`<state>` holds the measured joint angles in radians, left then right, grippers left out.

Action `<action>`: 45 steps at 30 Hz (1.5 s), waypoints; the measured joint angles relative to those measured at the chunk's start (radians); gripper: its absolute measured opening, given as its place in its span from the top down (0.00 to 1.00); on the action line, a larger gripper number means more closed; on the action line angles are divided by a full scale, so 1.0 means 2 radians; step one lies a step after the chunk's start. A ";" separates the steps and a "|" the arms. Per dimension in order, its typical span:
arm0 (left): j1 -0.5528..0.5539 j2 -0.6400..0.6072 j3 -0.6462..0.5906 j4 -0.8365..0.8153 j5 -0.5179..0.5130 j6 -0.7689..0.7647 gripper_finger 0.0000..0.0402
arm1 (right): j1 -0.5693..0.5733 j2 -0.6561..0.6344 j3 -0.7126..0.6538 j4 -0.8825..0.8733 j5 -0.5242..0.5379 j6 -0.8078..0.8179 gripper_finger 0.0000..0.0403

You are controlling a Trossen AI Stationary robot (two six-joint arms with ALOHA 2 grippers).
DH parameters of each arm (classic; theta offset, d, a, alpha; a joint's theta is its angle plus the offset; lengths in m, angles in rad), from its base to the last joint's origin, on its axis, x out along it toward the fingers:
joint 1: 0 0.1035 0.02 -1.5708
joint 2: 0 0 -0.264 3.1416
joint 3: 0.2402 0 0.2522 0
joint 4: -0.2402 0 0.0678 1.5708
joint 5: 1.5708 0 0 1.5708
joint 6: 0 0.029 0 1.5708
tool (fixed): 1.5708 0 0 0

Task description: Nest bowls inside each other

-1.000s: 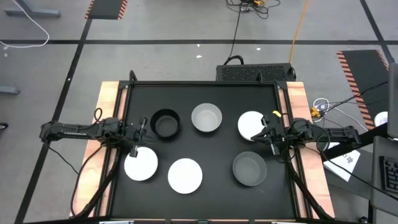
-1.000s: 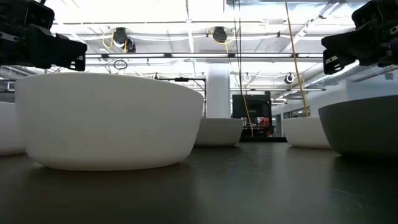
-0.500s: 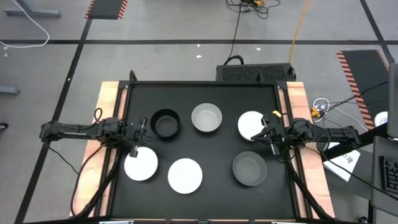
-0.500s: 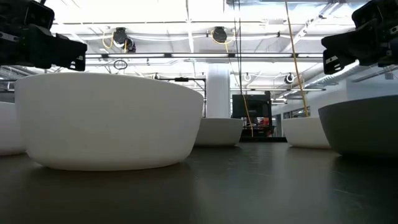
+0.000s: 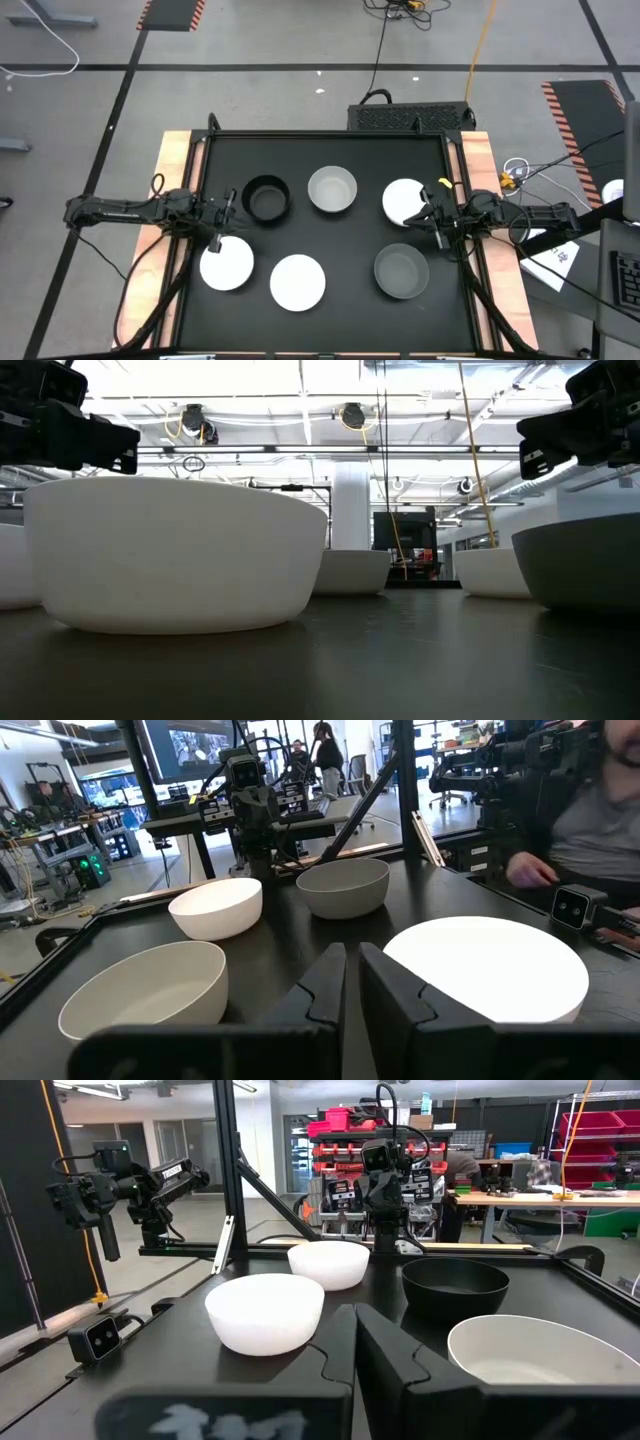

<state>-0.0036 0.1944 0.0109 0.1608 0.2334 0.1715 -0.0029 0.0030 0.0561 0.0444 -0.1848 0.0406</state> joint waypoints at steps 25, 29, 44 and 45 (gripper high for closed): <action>0.000 0.000 0.000 0.000 0.000 0.000 0.91 | 0.000 0.000 0.000 0.000 0.000 0.000 1.00; 0.000 0.000 0.000 0.000 0.000 0.000 0.91 | 0.000 0.000 0.000 0.000 0.000 0.000 1.00; 0.000 0.000 0.000 0.006 0.000 0.001 0.91 | 0.000 0.000 0.000 0.000 0.000 0.000 1.00; 0.000 0.000 0.000 0.012 0.000 0.001 0.91 | 0.000 0.000 0.000 0.000 0.000 0.000 1.00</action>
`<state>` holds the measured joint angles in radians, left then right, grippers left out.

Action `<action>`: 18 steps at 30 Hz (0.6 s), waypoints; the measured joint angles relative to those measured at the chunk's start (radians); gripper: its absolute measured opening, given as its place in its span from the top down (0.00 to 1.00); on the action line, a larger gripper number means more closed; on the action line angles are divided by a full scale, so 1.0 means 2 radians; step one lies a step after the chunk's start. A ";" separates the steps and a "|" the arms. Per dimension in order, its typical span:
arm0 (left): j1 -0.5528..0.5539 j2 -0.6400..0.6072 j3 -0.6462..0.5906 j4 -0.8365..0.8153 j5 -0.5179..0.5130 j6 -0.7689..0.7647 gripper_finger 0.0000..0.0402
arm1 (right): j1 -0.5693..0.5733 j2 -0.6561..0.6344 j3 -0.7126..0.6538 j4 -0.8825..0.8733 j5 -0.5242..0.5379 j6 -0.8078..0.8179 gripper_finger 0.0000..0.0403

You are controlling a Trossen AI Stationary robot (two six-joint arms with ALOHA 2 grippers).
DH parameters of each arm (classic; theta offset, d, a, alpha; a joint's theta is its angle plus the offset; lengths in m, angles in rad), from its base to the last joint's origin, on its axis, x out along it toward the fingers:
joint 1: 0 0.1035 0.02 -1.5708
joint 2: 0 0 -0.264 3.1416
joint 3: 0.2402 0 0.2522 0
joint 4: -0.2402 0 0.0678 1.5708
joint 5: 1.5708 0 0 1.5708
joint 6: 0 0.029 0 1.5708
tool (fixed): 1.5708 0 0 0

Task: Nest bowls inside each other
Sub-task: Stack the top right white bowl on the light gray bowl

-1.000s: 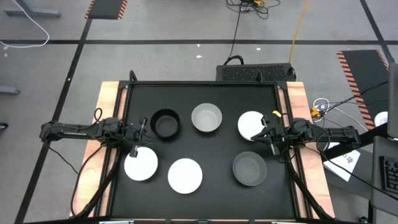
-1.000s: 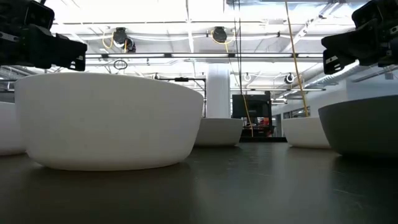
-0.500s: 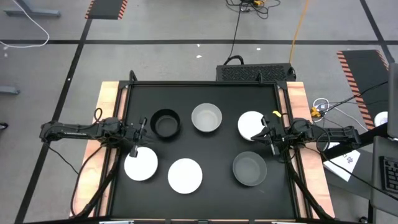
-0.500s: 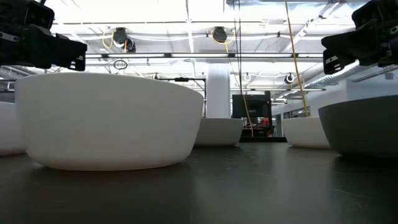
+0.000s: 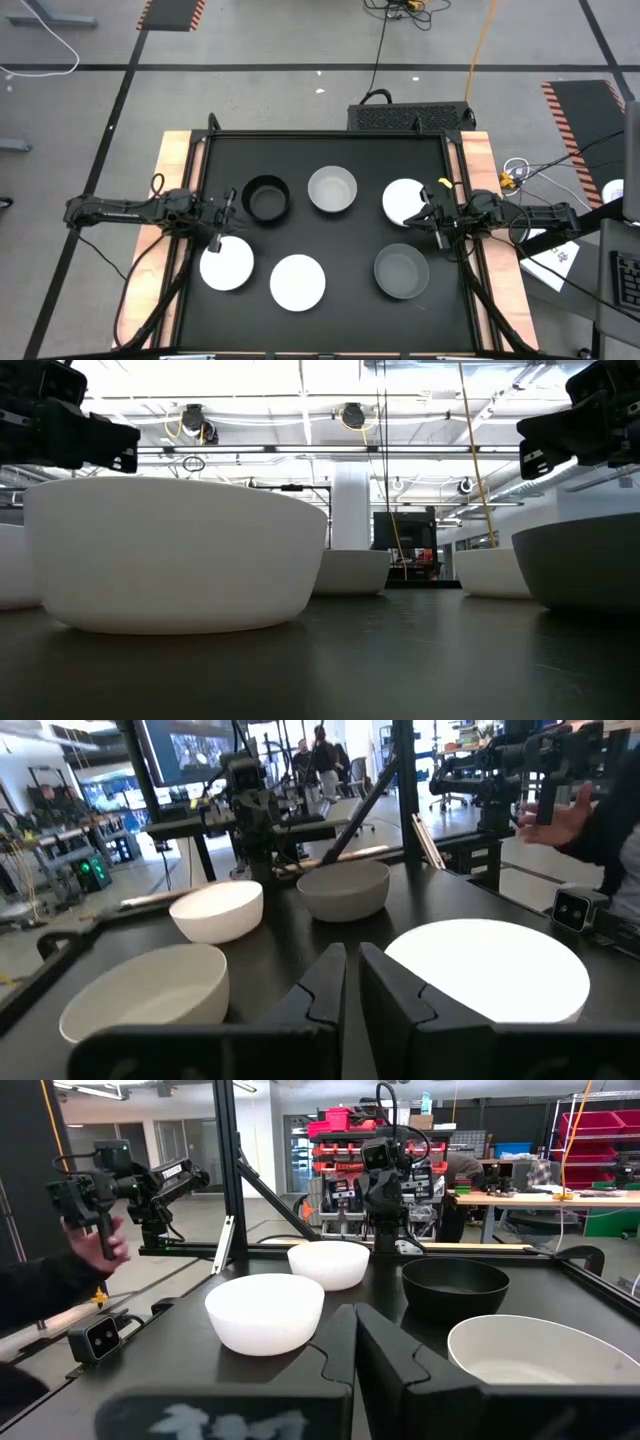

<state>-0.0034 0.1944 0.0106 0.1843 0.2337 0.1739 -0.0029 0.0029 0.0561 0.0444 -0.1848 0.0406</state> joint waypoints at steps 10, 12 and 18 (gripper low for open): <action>0.000 0.000 0.000 0.028 0.000 -0.015 0.91 | 0.000 0.000 0.000 0.026 -0.001 0.000 1.00; 0.000 0.000 0.000 0.028 0.000 -0.015 0.91 | 0.000 0.000 0.000 0.041 -0.001 0.000 1.00; 0.000 0.000 0.000 0.030 0.000 -0.015 0.91 | 0.000 0.000 0.000 0.097 -0.001 0.000 1.00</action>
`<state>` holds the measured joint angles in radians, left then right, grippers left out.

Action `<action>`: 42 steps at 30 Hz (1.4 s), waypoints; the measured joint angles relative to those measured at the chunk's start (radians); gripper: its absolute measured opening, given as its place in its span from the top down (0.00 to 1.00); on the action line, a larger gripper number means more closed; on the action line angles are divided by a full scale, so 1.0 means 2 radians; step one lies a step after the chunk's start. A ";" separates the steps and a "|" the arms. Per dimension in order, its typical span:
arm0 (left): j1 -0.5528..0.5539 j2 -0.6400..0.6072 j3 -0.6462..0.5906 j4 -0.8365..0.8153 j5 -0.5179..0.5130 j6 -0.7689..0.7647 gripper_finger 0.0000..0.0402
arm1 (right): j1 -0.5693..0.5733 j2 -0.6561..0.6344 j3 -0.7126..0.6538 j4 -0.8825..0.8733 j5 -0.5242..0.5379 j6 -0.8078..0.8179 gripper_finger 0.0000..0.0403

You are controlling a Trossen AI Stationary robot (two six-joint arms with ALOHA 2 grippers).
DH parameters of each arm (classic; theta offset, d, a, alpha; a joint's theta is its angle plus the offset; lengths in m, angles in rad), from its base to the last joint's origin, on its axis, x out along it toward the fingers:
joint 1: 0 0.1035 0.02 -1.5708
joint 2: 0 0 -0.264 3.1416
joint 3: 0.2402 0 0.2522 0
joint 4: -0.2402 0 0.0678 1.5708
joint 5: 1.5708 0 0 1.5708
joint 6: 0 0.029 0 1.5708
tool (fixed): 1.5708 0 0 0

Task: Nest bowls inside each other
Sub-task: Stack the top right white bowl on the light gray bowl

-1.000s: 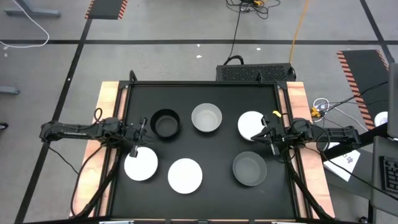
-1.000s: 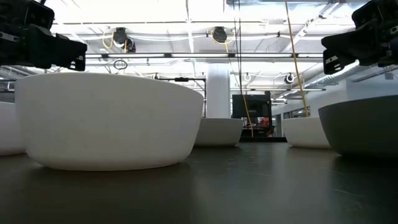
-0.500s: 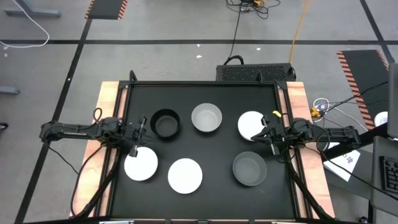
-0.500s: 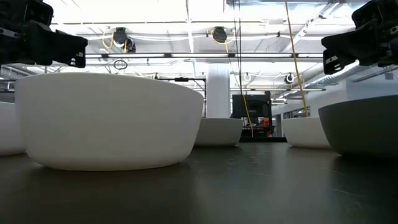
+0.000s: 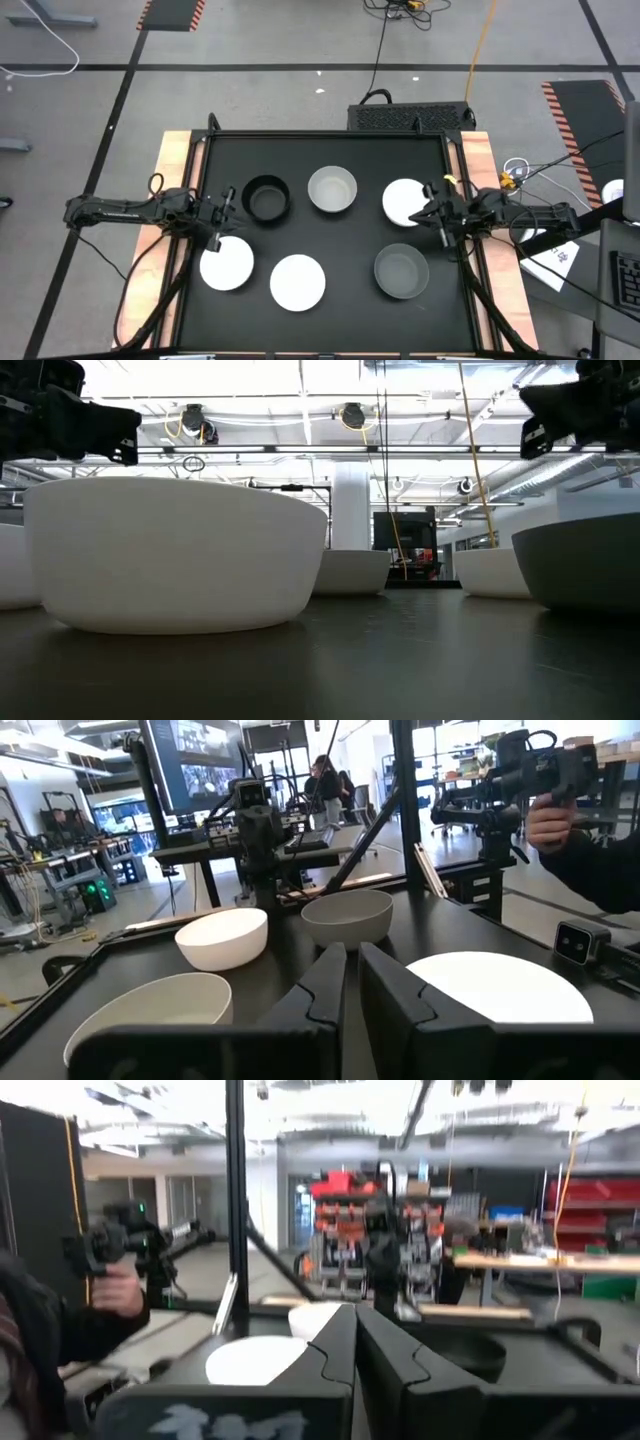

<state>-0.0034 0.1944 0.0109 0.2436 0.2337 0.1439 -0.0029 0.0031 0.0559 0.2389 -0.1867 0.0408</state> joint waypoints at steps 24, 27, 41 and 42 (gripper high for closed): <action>0.000 0.002 0.000 0.013 -0.082 0.003 0.99 | -0.019 0.035 0.000 -0.001 0.119 -0.006 1.00; 0.001 0.002 0.006 0.017 -0.095 0.015 1.00 | -0.022 0.044 0.000 -0.015 0.137 0.017 1.00; 0.001 0.025 0.090 -0.053 -0.175 -0.010 1.00 | -0.083 0.136 0.190 -0.359 0.303 0.168 1.00; 0.001 0.029 0.091 -0.054 -0.175 -0.010 1.00 | -0.088 0.149 0.208 -0.397 0.303 0.179 1.00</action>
<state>-0.0006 0.2514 0.1920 0.1356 -0.1173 0.1246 -0.1791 0.3006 0.4719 -0.5557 0.4183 0.3991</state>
